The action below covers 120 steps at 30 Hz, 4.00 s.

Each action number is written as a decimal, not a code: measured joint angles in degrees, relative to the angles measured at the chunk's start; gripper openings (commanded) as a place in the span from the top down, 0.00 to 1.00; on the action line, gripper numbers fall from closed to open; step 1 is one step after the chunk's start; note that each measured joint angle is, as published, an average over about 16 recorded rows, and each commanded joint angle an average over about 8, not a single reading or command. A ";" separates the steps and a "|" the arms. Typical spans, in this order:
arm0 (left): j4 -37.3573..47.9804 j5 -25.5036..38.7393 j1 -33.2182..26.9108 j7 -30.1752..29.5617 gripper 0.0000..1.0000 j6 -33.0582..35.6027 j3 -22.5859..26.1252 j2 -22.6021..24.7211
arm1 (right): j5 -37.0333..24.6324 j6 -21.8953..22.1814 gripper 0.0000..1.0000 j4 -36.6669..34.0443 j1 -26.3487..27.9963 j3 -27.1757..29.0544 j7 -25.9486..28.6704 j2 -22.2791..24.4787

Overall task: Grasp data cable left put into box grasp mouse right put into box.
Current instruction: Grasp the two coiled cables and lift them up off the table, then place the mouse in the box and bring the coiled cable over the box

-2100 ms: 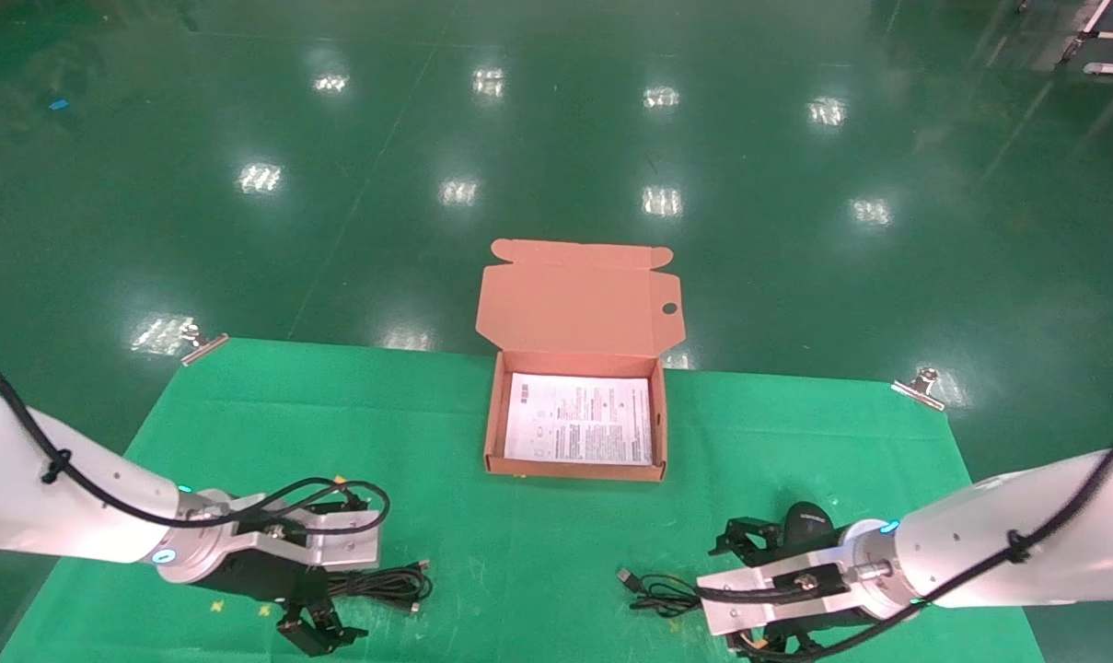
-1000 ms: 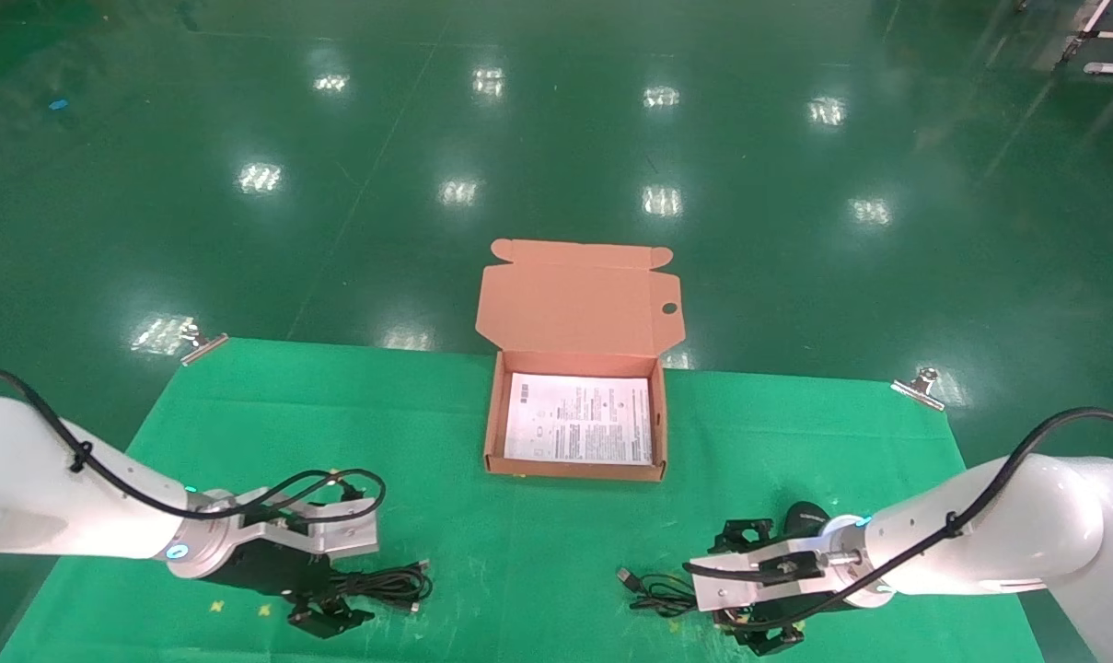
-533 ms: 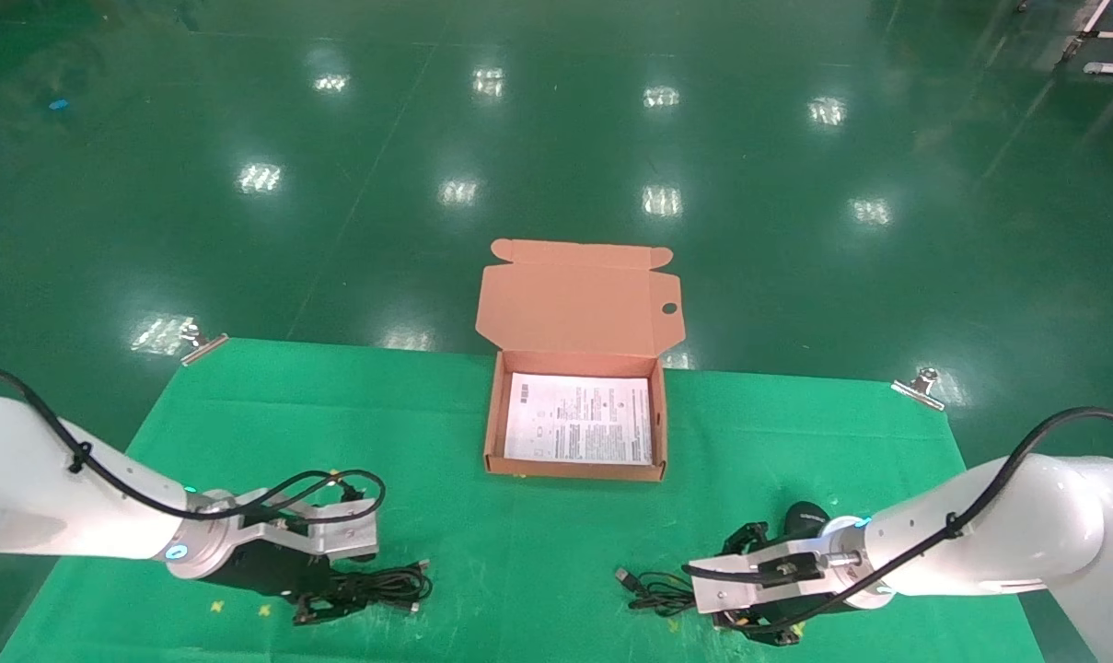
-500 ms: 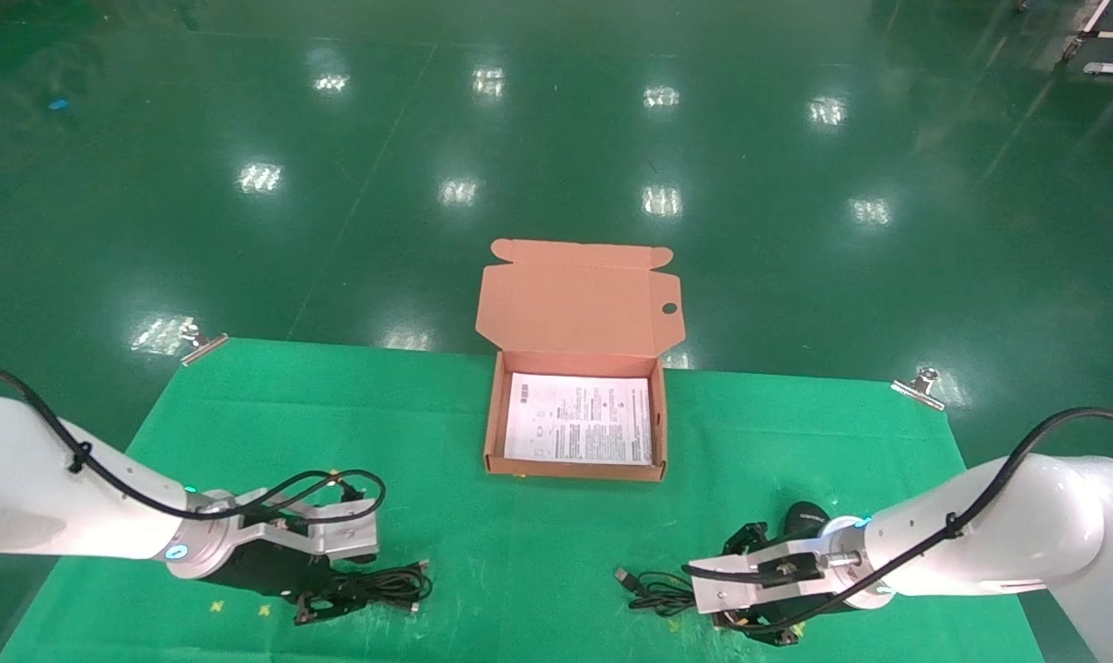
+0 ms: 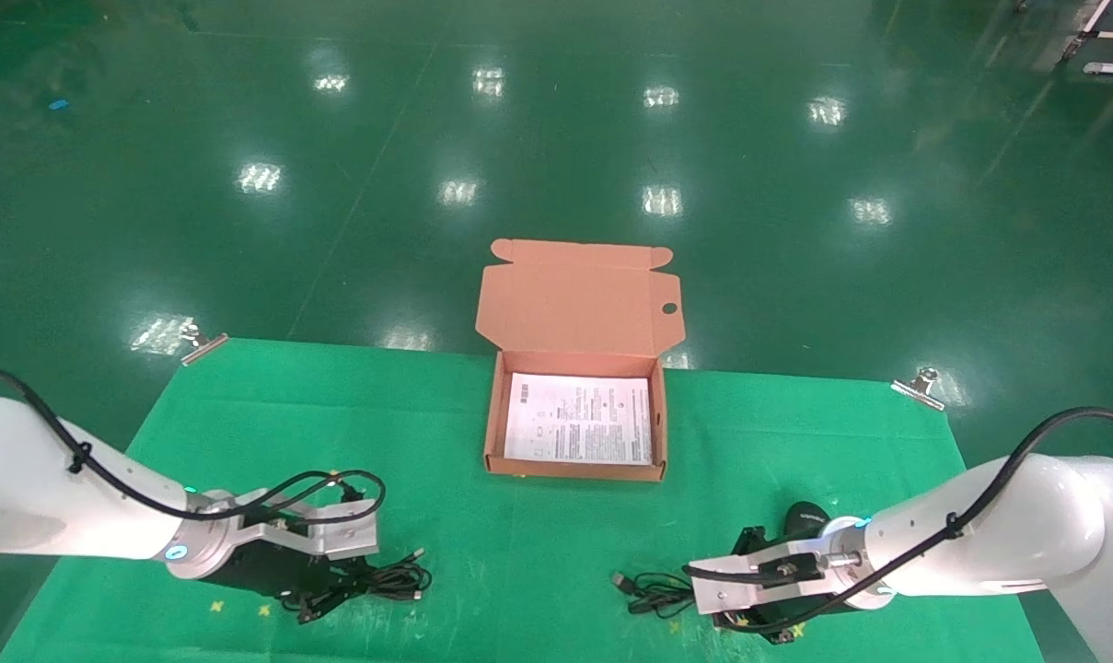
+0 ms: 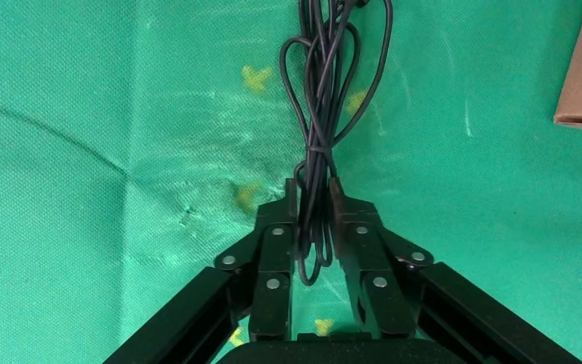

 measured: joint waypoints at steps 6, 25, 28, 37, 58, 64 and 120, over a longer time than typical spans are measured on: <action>-2.49 0.31 -1.11 0.79 1.00 0.38 -0.09 -1.63 | 1.26 -0.56 1.00 2.96 1.67 1.75 1.84 2.84; -27.15 9.57 -10.15 -8.90 1.00 -5.73 -0.70 -5.10 | 6.05 9.45 1.00 5.64 16.72 10.39 3.79 -0.71; -28.39 10.82 -11.30 -10.35 1.00 -7.96 -1.08 -3.95 | 7.21 11.40 1.00 2.24 19.41 11.02 1.35 -3.99; -28.16 12.19 -13.96 -11.80 1.00 -12.41 -2.26 -1.32 | 9.86 14.68 1.00 -6.92 24.92 12.05 -5.41 -10.65; -35.89 21.25 -9.64 -22.37 1.00 -7.15 -0.02 -6.80 | 14.12 18.37 1.00 -13.76 20.86 6.55 -9.54 -16.11; -39.82 23.96 -8.53 -26.58 1.00 -5.02 0.28 -8.62 | 18.11 20.79 1.00 -13.36 18.53 1.24 -8.21 -16.58; -14.23 6.87 -1.96 -4.07 1.00 -30.96 6.29 12.96 | 25.97 26.03 0.00 -1.57 15.91 -16.68 14.44 6.67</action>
